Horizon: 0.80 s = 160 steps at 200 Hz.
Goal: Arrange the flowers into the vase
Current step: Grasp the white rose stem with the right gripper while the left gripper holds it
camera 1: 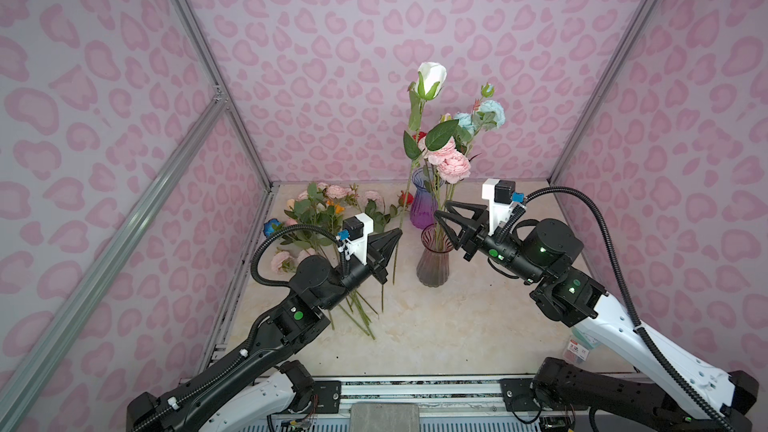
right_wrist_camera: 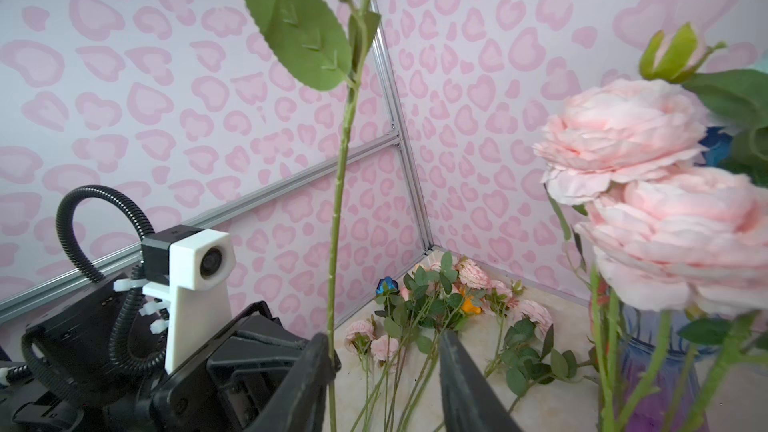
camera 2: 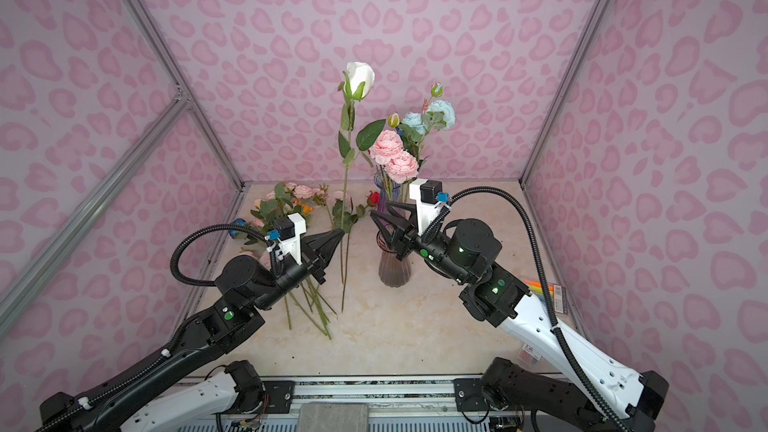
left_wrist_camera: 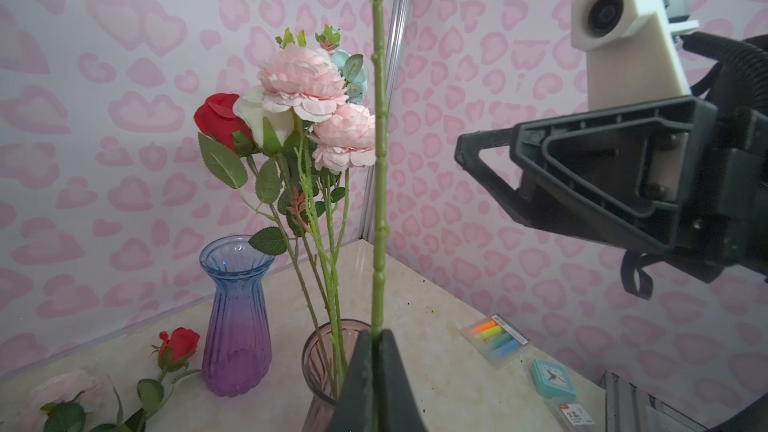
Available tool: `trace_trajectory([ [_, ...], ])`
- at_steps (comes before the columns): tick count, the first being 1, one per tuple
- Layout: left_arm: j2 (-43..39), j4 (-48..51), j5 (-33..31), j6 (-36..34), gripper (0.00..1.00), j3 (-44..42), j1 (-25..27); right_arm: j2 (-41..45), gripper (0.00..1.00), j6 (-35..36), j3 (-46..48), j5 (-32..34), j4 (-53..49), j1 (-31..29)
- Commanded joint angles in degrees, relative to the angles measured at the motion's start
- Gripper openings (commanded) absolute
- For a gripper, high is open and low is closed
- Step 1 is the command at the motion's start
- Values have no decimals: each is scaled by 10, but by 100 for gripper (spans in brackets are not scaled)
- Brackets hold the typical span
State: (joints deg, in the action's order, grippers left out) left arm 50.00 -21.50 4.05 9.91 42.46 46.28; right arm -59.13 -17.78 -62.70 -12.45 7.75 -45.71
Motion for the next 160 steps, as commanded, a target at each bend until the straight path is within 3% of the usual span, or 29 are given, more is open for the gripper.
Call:
trace_trajectory([
  [1,7,-28,3,-17,3,13,6,-24,43,2,-15,-1,26,-9],
  [97,7,-16,3,-21,3,4,11,-112,31,-11,-58,9,54,-32],
  [133,4,-8,-7,-28,3,6,11,-126,11,-21,-66,0,59,-32],
  [151,7,5,-21,-24,15,11,11,-129,5,-25,-66,-4,63,-33],
  [160,10,13,-29,-22,16,15,11,-128,4,-25,-66,-2,64,-33],
])
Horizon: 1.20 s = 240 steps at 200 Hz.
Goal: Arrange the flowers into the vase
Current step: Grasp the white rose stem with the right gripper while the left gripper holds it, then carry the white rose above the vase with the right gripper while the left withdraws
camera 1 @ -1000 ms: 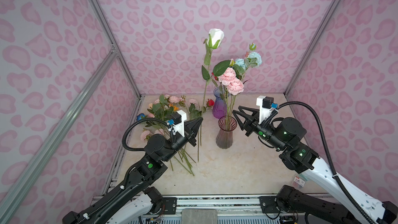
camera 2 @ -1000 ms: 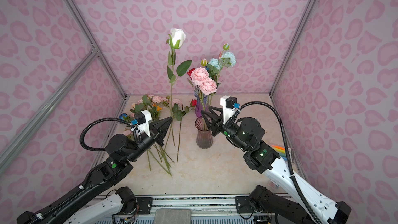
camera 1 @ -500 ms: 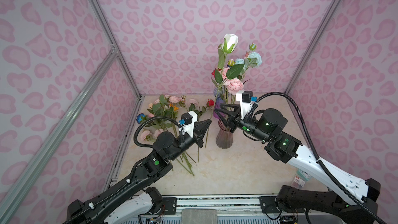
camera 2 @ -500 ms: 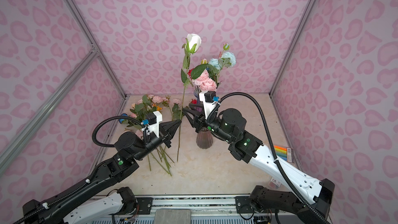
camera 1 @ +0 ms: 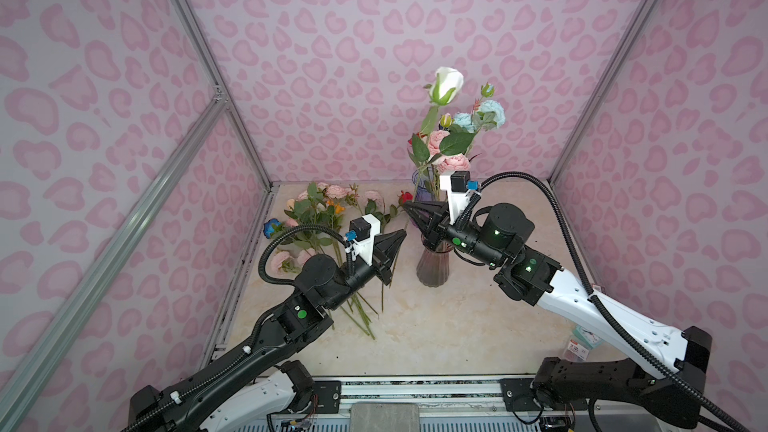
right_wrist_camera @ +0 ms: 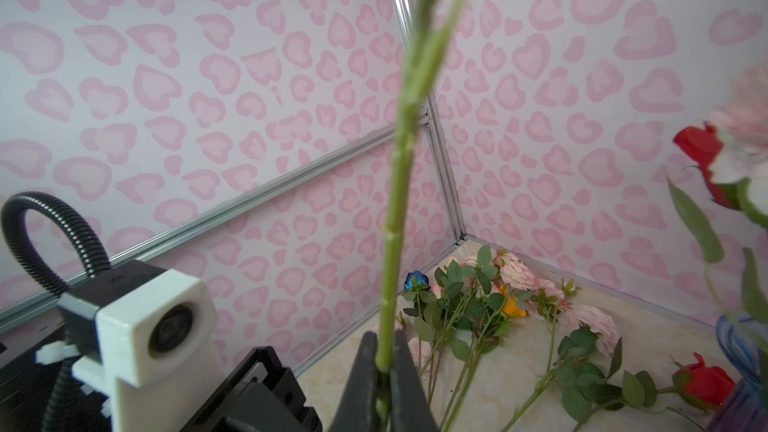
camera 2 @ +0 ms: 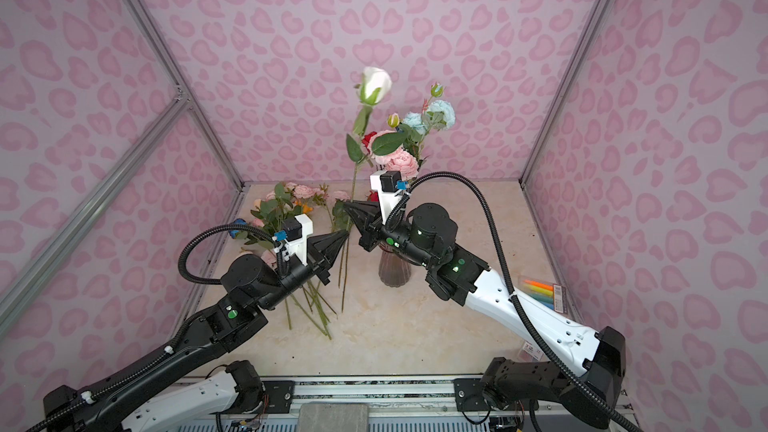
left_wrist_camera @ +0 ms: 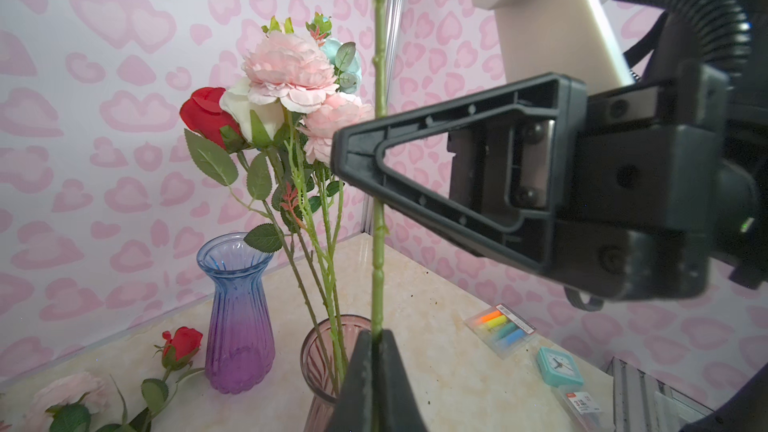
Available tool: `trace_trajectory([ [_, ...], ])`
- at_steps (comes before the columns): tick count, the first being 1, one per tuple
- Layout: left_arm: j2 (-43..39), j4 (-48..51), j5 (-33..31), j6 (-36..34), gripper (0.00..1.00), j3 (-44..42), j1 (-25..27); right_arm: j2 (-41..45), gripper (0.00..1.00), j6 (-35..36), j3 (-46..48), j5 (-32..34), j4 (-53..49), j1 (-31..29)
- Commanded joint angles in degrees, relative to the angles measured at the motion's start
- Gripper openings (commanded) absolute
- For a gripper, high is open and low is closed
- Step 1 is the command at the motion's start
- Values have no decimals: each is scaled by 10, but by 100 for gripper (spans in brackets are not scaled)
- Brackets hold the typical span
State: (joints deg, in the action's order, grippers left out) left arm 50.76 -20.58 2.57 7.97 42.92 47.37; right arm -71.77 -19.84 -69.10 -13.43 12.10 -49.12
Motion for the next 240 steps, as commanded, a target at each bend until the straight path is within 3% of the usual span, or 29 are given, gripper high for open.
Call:
trace_trajectory([
  [1,2,4,-16,-2,16,10,0,-2,4,-5,-2,8,20,1],
  [13,6,5,-26,4,19,12,0,-2,2,-5,-2,11,21,0],
  [35,11,19,-35,11,35,20,0,0,2,2,-2,18,18,0],
  [71,-4,71,-124,17,54,19,0,22,3,41,-6,66,-15,-1],
  [95,-15,102,-256,56,69,2,-1,44,3,71,-5,102,-30,3],
  [118,-15,173,-386,115,76,0,-6,59,2,85,-9,120,-37,19],
  [142,-20,239,-450,183,80,-4,-23,67,2,92,-18,130,-46,45],
  [175,-41,263,-461,240,81,-28,-50,72,2,98,-27,141,-51,80],
  [240,-42,270,-434,249,81,-28,-69,60,2,87,-11,146,-48,124],
])
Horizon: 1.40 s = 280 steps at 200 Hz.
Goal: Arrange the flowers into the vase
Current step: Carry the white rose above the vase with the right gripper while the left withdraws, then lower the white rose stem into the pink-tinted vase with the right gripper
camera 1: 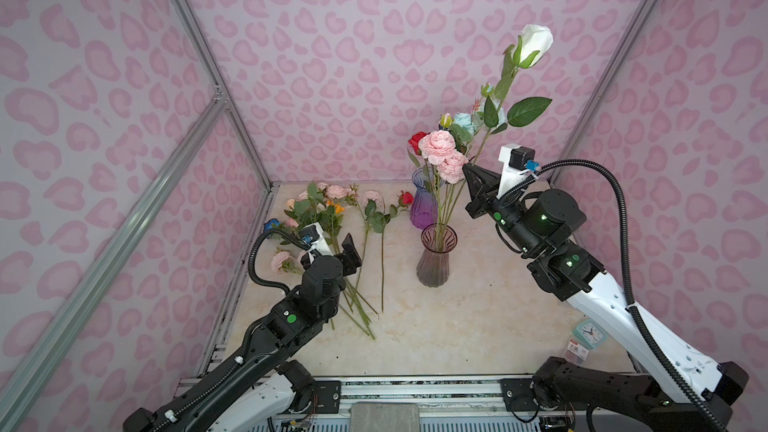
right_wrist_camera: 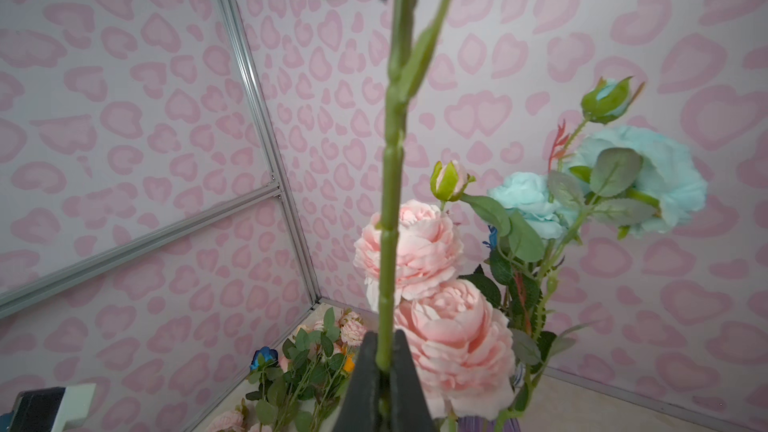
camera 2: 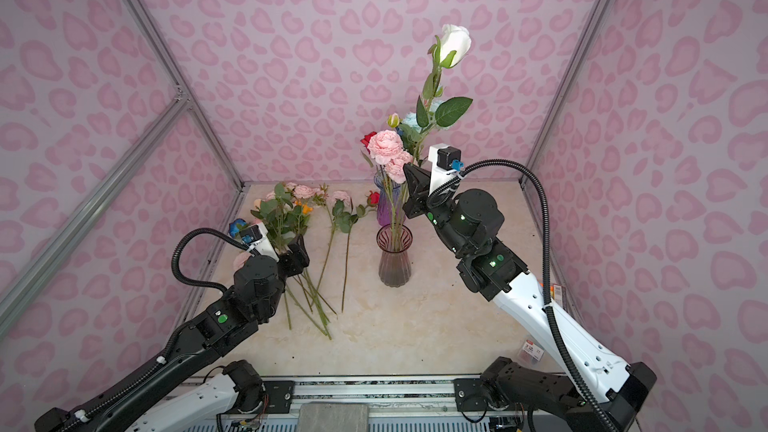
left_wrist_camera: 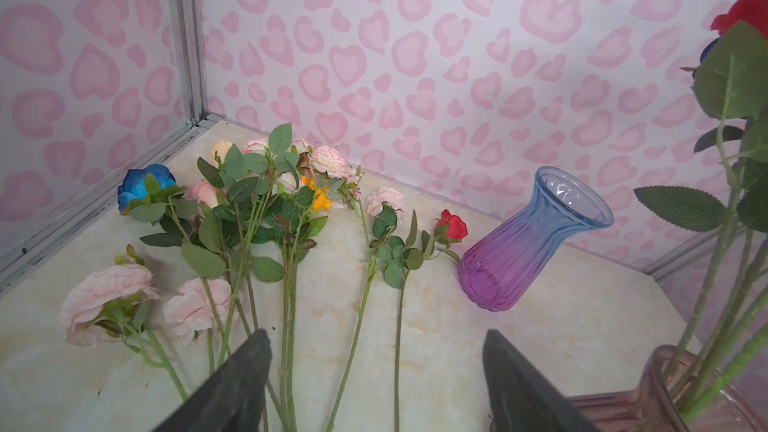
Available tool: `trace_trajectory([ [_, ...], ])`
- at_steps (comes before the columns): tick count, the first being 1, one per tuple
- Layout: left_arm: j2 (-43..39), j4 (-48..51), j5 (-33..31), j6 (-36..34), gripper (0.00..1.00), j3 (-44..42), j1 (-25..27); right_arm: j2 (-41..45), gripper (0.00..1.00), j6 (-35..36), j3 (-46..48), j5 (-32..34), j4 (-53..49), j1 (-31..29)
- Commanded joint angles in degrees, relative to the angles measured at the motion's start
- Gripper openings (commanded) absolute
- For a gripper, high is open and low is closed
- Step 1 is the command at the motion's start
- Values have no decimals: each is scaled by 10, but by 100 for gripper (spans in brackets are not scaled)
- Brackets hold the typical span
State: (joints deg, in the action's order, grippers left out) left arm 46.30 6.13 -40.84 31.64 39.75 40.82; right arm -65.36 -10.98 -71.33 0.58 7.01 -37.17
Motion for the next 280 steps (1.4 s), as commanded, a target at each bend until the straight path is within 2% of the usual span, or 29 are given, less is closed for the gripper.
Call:
trace_trajectory([
  [1,3,3,0,13,81,4,-3,-4,2,-2,13,6,3,5],
  [67,12,4,10,16,81,4,-8,-21,3,-11,70,17,12,28],
  [120,24,5,16,18,81,7,-9,-52,5,-41,106,-8,9,51],
  [230,40,6,27,22,81,10,-13,-44,17,-71,140,-28,6,50],
  [280,47,8,30,23,81,13,-14,-28,27,-74,144,-22,-10,50],
])
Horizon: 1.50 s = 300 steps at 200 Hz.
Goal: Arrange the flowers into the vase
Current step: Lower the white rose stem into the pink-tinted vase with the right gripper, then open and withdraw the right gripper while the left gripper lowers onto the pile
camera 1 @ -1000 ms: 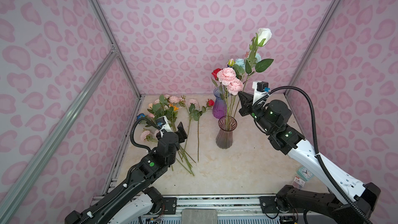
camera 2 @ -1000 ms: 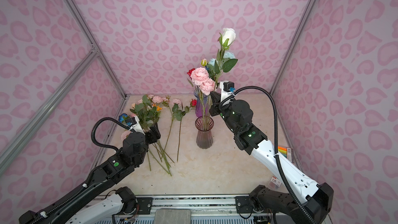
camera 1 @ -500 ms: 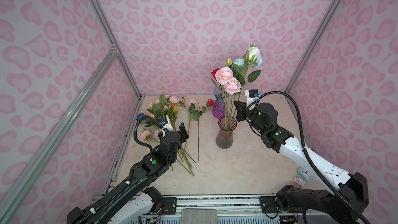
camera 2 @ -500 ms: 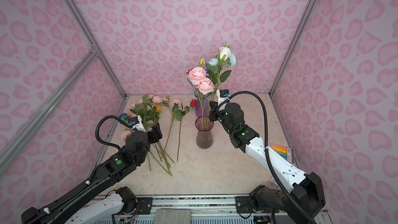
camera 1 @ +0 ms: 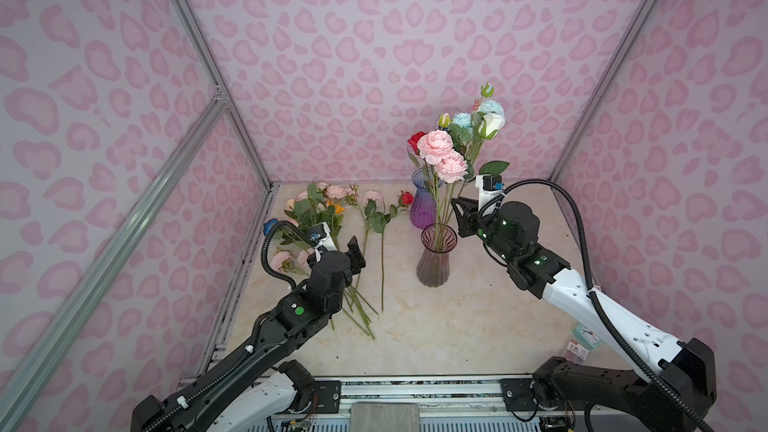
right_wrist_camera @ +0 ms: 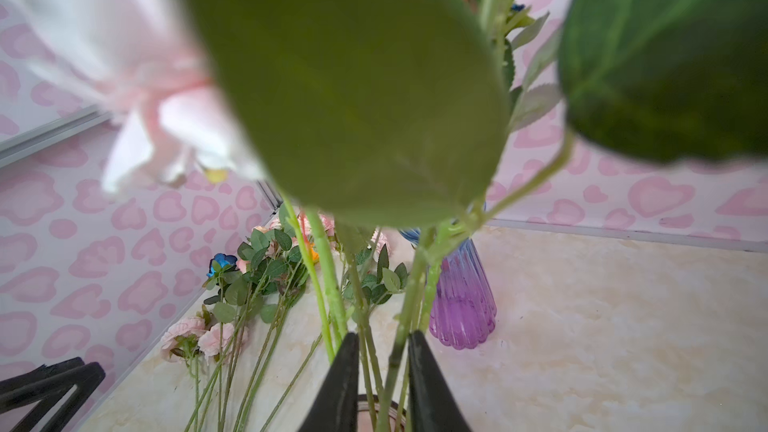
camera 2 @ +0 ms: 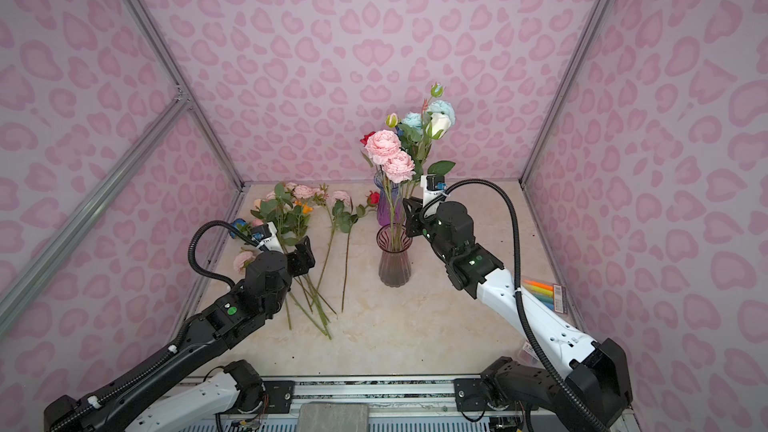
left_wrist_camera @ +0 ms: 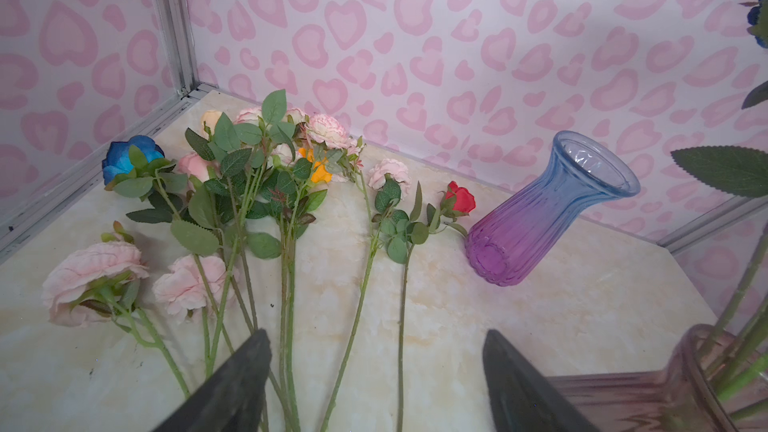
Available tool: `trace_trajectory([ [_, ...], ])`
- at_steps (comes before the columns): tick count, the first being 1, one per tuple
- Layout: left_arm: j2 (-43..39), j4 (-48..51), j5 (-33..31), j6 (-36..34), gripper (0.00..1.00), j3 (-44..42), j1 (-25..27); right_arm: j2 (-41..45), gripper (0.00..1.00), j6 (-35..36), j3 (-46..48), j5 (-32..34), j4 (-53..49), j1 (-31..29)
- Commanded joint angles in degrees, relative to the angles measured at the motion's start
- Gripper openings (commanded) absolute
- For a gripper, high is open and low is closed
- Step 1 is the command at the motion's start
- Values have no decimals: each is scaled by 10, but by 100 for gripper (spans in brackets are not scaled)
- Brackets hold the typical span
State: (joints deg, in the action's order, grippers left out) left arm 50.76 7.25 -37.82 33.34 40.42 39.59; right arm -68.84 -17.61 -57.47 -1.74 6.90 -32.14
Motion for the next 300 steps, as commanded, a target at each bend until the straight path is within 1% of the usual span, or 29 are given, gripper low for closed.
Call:
trace_trajectory([
  [1,3,-3,1,6,81,6,-1,7,27,-8,6,1,-9,0],
  [23,6,-2,3,7,81,7,-1,19,31,-8,12,2,-17,0],
  [50,12,-3,4,8,81,9,-1,38,32,-6,22,6,-27,0],
  [156,78,7,25,15,81,41,-2,106,32,2,32,0,-62,0],
  [183,109,9,45,12,81,49,-5,131,32,6,37,-2,-80,0],
  [202,148,18,60,9,80,62,-7,156,32,9,50,2,-92,0],
  [222,192,35,40,21,78,71,-11,185,30,3,84,21,-100,0],
  [249,254,38,72,19,77,82,-33,227,29,-14,136,35,-100,0],
  [259,282,41,94,22,76,93,-53,239,28,-21,150,41,-103,0],
  [267,308,43,136,22,75,102,-75,248,28,-27,158,45,-105,0],
  [275,337,47,164,19,73,119,-91,255,27,-32,166,45,-103,0],
  [287,389,58,187,6,70,150,-112,263,27,-38,174,43,-100,0],
  [300,444,71,199,-14,67,186,-123,267,27,-41,179,40,-101,-1],
])
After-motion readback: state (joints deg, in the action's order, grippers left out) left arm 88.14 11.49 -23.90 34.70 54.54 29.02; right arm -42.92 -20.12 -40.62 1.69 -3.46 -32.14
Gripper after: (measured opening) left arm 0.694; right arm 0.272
